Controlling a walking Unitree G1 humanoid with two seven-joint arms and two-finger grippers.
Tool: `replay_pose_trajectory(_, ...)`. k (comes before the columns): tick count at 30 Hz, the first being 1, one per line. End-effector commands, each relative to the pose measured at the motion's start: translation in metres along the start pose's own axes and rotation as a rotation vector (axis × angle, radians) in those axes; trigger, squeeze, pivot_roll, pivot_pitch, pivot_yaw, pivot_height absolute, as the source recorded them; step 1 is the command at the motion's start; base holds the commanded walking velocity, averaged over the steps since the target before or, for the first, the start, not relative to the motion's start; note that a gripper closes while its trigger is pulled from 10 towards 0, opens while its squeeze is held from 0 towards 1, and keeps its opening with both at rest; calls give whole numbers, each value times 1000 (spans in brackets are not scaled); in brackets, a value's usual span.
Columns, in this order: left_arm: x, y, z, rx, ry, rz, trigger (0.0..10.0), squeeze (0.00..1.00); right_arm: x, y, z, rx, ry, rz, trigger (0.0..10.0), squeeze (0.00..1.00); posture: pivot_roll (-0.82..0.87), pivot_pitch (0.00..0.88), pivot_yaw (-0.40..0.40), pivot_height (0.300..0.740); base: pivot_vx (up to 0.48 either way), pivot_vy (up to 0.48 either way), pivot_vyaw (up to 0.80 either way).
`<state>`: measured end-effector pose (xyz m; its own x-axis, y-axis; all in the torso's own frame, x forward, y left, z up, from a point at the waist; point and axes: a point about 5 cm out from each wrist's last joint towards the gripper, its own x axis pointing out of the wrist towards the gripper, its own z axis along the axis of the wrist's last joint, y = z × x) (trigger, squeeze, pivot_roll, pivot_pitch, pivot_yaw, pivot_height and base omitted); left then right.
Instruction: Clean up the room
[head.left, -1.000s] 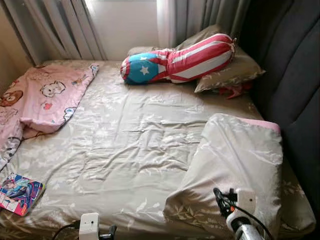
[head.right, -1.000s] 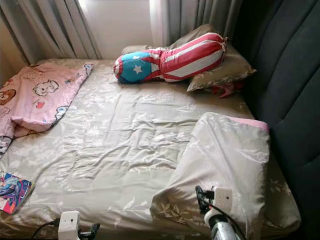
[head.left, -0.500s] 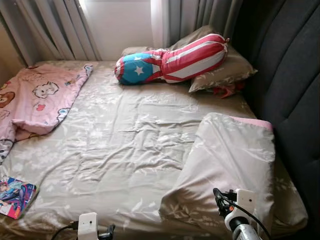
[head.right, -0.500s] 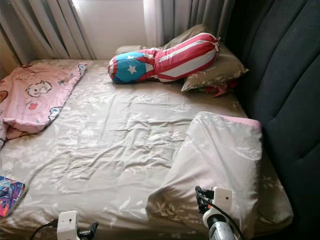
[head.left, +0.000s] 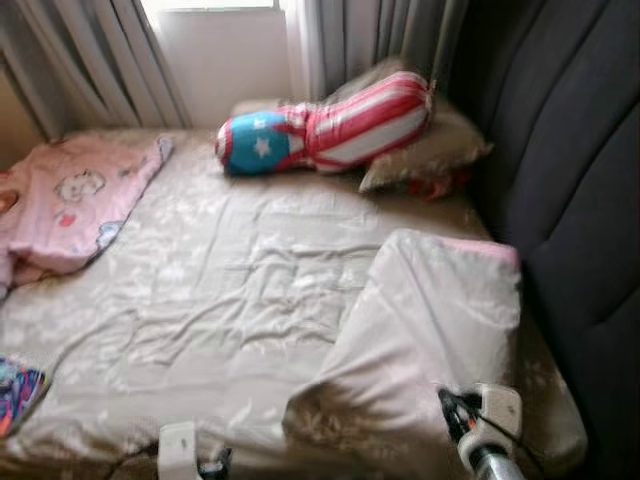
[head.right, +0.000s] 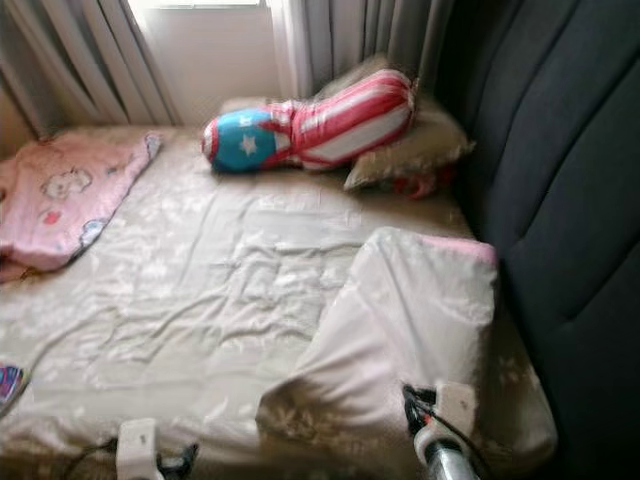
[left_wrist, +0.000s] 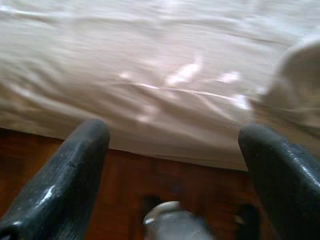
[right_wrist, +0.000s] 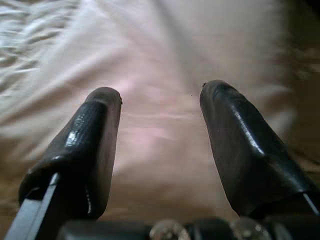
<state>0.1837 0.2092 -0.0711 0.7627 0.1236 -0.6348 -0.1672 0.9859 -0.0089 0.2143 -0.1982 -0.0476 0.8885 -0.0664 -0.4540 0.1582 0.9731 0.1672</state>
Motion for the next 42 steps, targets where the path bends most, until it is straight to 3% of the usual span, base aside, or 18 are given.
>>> replay_pose_trajectory(1,-1,7,-1,9,14,17,10000,0,2,4,0,13,11,2,10000,0,-117,0,-14,738,0,-319,0)
replay_pose_trajectory(3,-1,7,-1,3,14,18,10000,0,2,4,-1,15,21,-3,10000,0,-115,0,-16,738,0,0,0)
replay_pose_trajectory(6,4,16,15,-1,-35,20,10000,0,1,2,-6,10,63,-15,10000,0,-113,0,-18,738,0,0,-392)
replay_pose_trajectory(14,0,22,4,1,24,31,10000,0,-1,0,-11,2,106,-15,10000,0,-105,0,-28,738,0,0,-734)
replay_pose_trajectory(27,1,21,3,-40,36,49,10000,0,8,15,-7,-6,174,138,10000,0,-85,0,-49,738,0,0,0)
replay_pose_trajectory(32,1,23,2,-87,34,73,10000,0,15,21,5,-101,150,178,10000,0,-68,0,-61,738,0,230,160)
replay_pose_trajectory(42,10,15,22,-33,1,54,10000,0,19,30,8,-38,132,139,10000,0,-73,0,-13,738,0,231,480)
